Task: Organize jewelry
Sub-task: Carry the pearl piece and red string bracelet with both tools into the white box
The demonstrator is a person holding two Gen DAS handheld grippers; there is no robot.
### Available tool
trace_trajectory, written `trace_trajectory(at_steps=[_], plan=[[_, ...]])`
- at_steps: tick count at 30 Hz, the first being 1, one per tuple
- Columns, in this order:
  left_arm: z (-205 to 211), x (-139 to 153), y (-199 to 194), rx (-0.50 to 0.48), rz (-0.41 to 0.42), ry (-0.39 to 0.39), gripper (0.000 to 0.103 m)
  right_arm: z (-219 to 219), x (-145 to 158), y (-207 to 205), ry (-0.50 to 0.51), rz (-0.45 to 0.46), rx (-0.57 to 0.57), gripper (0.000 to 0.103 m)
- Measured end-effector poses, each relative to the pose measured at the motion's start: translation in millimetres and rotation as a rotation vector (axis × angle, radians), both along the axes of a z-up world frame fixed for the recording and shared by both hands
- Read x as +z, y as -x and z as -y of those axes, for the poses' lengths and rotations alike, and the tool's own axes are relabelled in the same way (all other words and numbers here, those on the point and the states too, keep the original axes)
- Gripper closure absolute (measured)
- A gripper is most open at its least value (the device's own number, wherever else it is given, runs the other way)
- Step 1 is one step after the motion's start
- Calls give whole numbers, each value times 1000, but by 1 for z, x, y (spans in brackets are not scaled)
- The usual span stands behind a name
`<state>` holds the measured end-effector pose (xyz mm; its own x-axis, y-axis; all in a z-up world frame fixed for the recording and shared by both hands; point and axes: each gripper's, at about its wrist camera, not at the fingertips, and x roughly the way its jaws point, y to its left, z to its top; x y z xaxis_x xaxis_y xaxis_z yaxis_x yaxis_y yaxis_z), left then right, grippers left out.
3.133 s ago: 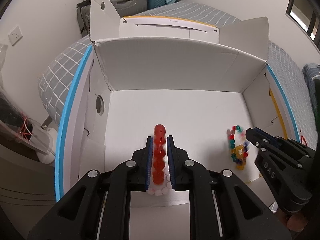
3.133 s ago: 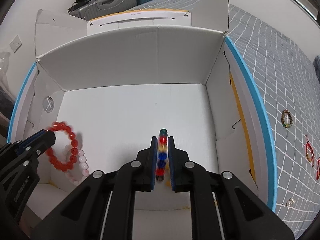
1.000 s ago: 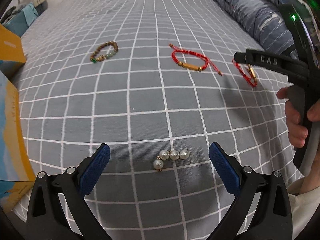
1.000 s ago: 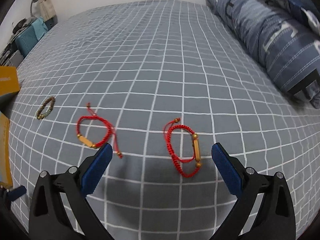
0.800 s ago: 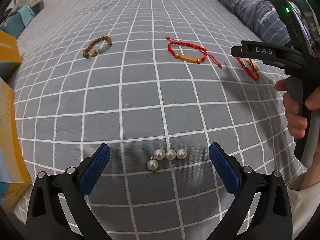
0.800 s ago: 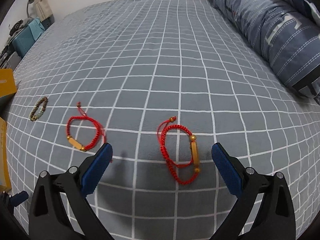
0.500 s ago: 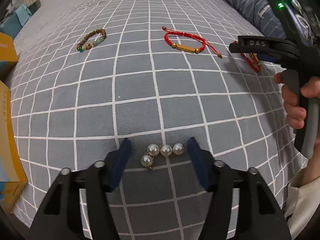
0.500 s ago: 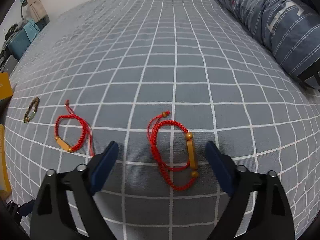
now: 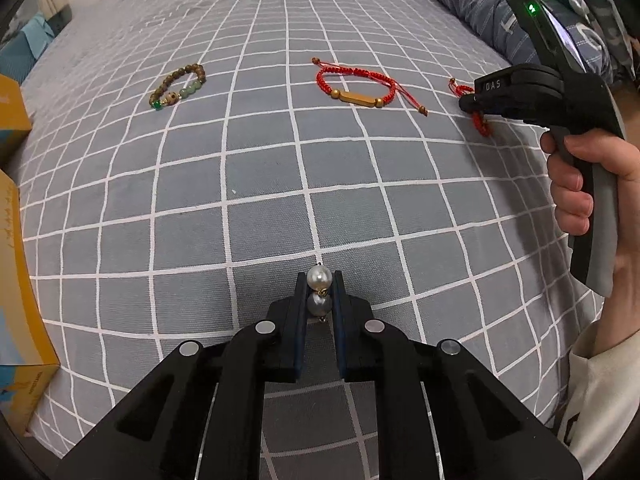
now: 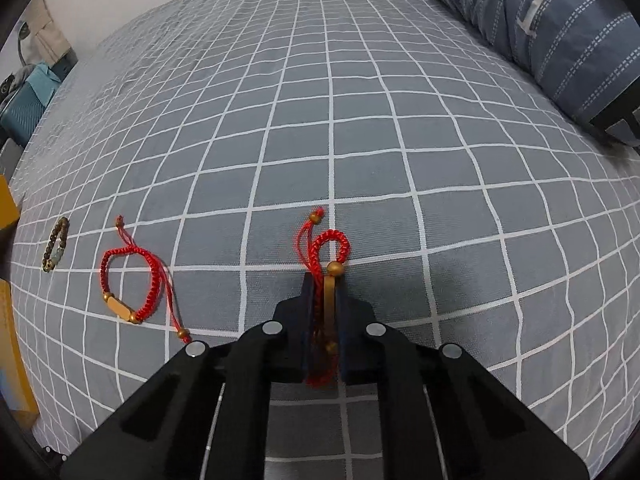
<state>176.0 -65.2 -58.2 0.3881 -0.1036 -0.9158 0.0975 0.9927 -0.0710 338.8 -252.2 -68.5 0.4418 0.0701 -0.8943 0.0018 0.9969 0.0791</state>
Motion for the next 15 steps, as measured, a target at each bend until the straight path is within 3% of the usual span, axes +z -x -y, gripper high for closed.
trace_trajectory(at_steps=[15], plan=[[-19, 13, 1, 44, 26, -8, 92, -7, 15, 8, 32, 37, -10, 94]])
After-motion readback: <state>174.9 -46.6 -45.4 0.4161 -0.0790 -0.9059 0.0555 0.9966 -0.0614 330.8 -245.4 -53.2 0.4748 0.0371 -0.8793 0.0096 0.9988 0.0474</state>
